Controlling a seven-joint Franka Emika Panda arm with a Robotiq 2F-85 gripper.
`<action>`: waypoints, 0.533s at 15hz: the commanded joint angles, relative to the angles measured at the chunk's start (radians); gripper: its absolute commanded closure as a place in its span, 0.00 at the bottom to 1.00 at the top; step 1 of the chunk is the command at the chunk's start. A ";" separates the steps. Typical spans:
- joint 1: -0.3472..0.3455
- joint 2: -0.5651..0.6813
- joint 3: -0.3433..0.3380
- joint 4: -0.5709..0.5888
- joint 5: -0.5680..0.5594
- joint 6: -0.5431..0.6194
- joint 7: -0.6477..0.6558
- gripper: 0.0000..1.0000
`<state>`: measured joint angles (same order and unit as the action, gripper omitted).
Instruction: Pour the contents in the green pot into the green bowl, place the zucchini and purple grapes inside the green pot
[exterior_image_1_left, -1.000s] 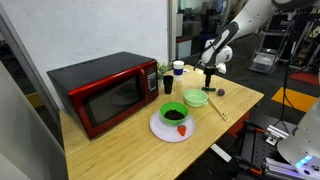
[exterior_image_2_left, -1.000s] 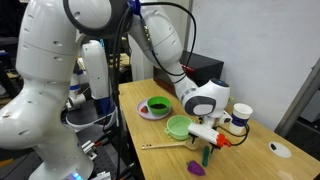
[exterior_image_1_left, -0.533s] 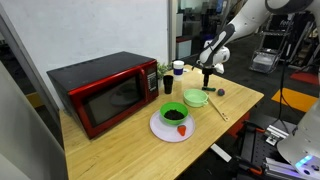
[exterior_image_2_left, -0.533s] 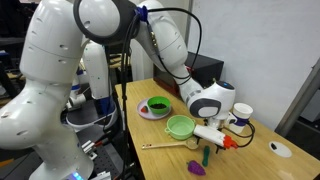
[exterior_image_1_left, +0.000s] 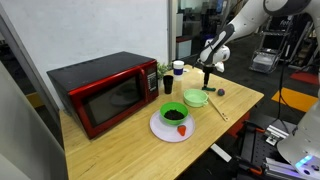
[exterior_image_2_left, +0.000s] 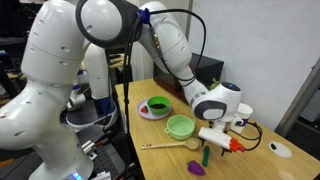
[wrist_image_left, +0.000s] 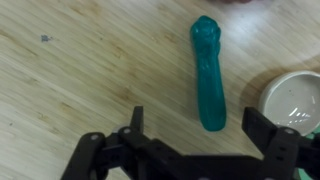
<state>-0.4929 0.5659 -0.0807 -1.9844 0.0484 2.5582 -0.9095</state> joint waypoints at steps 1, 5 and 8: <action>-0.020 0.017 0.014 0.017 0.014 -0.001 -0.040 0.00; -0.019 0.014 0.020 0.000 0.016 0.001 -0.050 0.00; -0.016 0.014 0.026 -0.015 0.016 0.006 -0.057 0.00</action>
<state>-0.4951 0.5743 -0.0727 -1.9894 0.0483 2.5578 -0.9279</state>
